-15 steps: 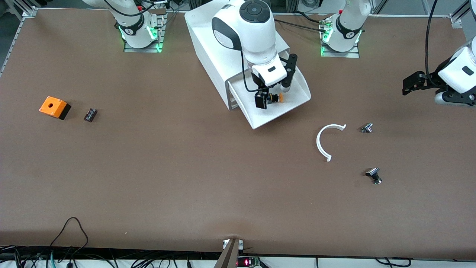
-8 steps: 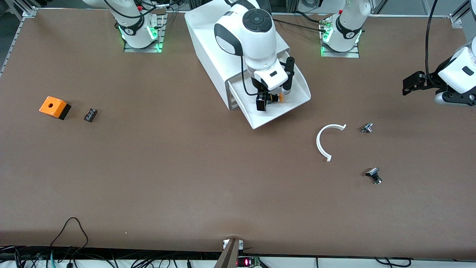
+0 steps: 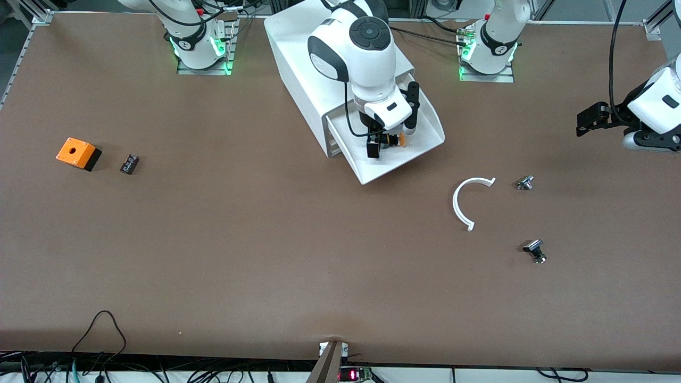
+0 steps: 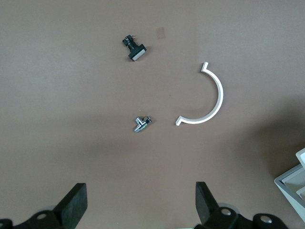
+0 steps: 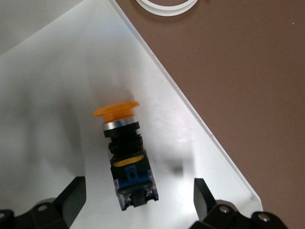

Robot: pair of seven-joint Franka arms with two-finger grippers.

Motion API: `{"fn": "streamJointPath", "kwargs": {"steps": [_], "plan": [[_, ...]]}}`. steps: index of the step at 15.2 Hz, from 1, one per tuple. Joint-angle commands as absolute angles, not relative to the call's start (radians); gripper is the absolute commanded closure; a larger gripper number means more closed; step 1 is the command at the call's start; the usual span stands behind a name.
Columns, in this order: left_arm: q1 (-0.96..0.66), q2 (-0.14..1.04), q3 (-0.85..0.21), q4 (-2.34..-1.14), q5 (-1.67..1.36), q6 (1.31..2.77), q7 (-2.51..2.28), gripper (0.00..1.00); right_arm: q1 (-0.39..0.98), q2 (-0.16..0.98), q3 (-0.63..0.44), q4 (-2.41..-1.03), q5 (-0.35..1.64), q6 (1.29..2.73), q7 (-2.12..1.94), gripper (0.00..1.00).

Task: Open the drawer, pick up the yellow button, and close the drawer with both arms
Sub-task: 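Lower the right gripper and grasp the yellow push button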

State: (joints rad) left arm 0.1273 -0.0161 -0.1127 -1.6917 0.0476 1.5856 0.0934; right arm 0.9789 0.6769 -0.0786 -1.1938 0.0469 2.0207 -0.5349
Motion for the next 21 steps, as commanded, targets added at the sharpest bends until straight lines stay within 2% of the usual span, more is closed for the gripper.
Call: {"fn": "streamJointPath", "kwargs": {"steps": [1,9,12,18,21], "plan": [[0.13,-0.005,-0.11,-1.664,0.037,1.563,0.089,0.0,0.991,0.675,-0.078,-1.198,0.019,2.019,-0.554,0.05],[0.13,-0.005,-0.113,-1.646,0.026,1.56,0.089,0.0,1.003,0.683,-0.08,-1.203,-0.003,2.029,-0.572,0.47],[0.13,-0.005,-0.112,-1.646,0.022,1.56,0.089,0.0,1.003,0.683,-0.08,-1.203,-0.014,2.028,-0.572,0.59],[0.133,-0.003,-0.11,-1.646,0.02,1.555,0.091,0.0,1.005,0.678,-0.08,-1.2,-0.009,2.029,-0.558,0.75],[0.14,0.008,-0.11,-1.641,0.02,1.554,0.098,0.0,1.012,0.664,-0.083,-1.198,-0.009,2.028,-0.552,0.77]]}}
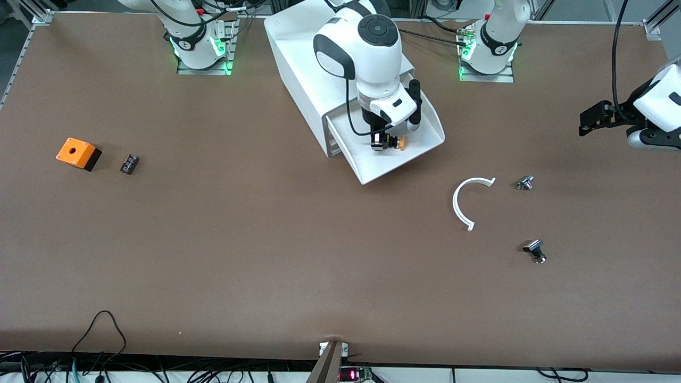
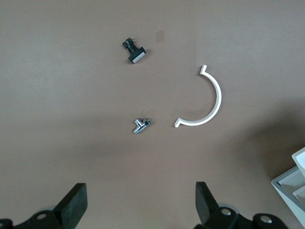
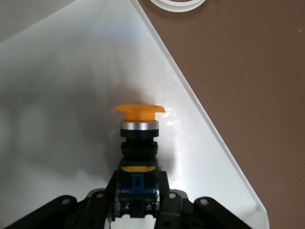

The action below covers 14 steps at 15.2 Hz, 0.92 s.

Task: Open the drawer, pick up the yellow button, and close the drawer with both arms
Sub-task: 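Lower the right gripper and grasp the yellow push button, then lift the button out with the right gripper while the left gripper reaches the drawer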

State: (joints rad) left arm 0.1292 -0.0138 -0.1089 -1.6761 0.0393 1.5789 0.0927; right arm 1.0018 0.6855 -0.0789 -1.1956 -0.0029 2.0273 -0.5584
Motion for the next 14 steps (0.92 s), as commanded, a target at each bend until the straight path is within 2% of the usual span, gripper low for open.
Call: {"fn": "streamJointPath", "kwargs": {"steps": [1,7,11,14], "plan": [[0.14,0.009,-0.11,-1.634,0.018,1.554,0.097,0.0,1.011,0.652,-0.084,-1.198,-0.006,2.028,-0.554,0.77],[0.137,0.038,-0.11,-1.628,-0.002,1.554,0.094,0.0,0.999,0.545,-0.112,-1.224,-0.003,2.023,-0.373,0.76],[0.141,0.086,-0.121,-1.591,-0.009,1.554,0.097,0.0,0.864,0.436,-0.117,-1.379,0.026,2.02,-0.278,0.76],[0.127,0.1,-0.127,-1.598,0.003,1.554,0.103,0.0,0.776,0.419,-0.141,-1.425,0.028,2.013,-0.267,0.76]]}}
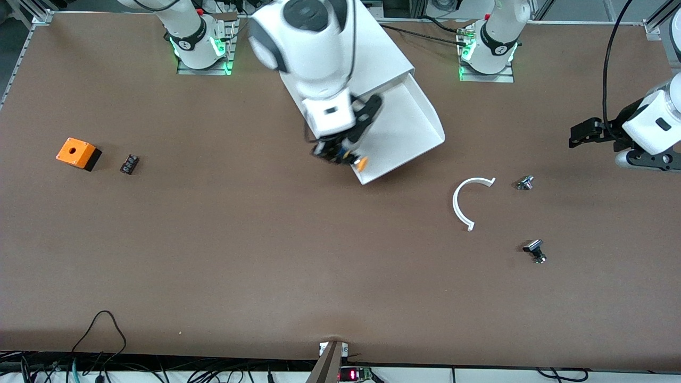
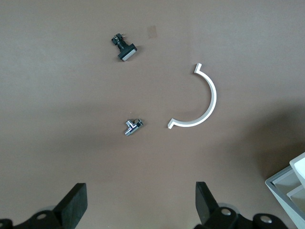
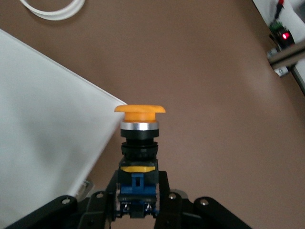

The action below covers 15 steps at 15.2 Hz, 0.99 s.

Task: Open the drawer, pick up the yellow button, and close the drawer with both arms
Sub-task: 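Lift the button out with the right gripper while the left gripper reaches the drawer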

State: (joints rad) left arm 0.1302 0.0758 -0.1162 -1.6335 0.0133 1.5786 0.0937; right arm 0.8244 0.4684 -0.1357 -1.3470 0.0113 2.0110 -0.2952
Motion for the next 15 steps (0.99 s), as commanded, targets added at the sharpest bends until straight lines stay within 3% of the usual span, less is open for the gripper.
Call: {"fn": "streamJointPath", "kwargs": {"steps": [1,8,11,15], "plan": [[0.127,0.115,-0.127,-1.606,-0.006,1.562,0.113,0.0,0.753,0.423,-0.15,-1.425,0.029,2.011,-0.235,0.76],[0.089,0.213,-0.143,-1.623,-0.082,1.583,-0.111,0.0,0.614,0.416,-0.198,-1.574,0.043,2.019,-0.02,0.75],[0.055,0.224,-0.231,-1.713,-0.126,1.733,-0.357,0.0,0.531,0.417,-0.209,-1.65,0.041,2.031,-0.035,0.74],[0.019,0.242,-0.319,-1.853,-0.126,1.98,-0.621,0.0,0.431,0.41,-0.209,-1.778,0.032,2.161,-0.038,0.74]]}}
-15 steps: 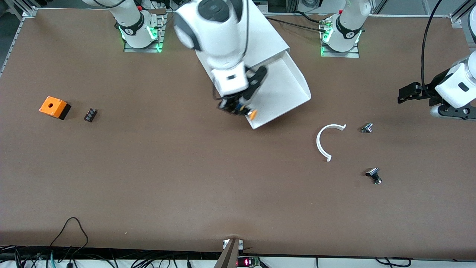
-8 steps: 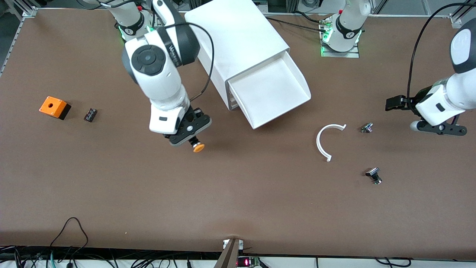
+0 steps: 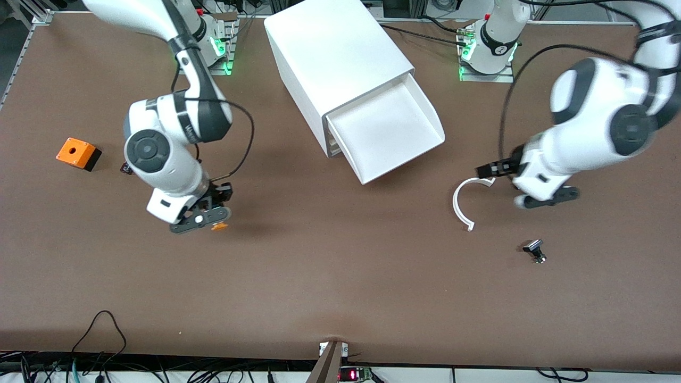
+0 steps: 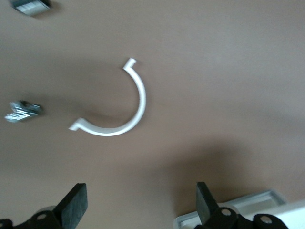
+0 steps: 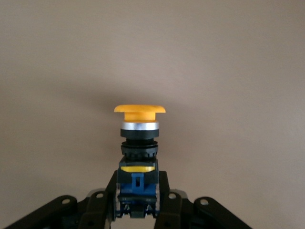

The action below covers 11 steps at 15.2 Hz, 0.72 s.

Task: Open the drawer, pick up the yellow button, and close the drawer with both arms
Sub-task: 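Lift the button out with the right gripper while the left gripper reaches the drawer, then push the drawer shut with the left gripper while the right gripper carries the button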

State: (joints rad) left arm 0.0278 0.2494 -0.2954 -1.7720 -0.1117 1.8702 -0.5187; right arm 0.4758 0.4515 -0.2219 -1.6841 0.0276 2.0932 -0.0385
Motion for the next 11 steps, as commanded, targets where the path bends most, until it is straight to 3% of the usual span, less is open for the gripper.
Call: {"fn": "streamJointPath", "kwargs": {"steps": [1,4,11], "plan": [[0.006,0.244,-0.334,-1.889,-0.126,2.046,-0.671,0.0,0.411,0.408,-0.209,-1.805,0.031,2.189,-0.05,0.74],[-0.011,0.247,-0.386,-1.994,-0.126,2.218,-0.788,0.0,0.336,0.388,-0.209,-1.897,0.029,2.265,-0.098,0.74],[-0.017,0.193,-0.564,-2.114,-0.132,2.224,-0.946,0.0,0.243,0.37,-0.209,-2.06,0.026,2.338,-0.087,0.69]]}}
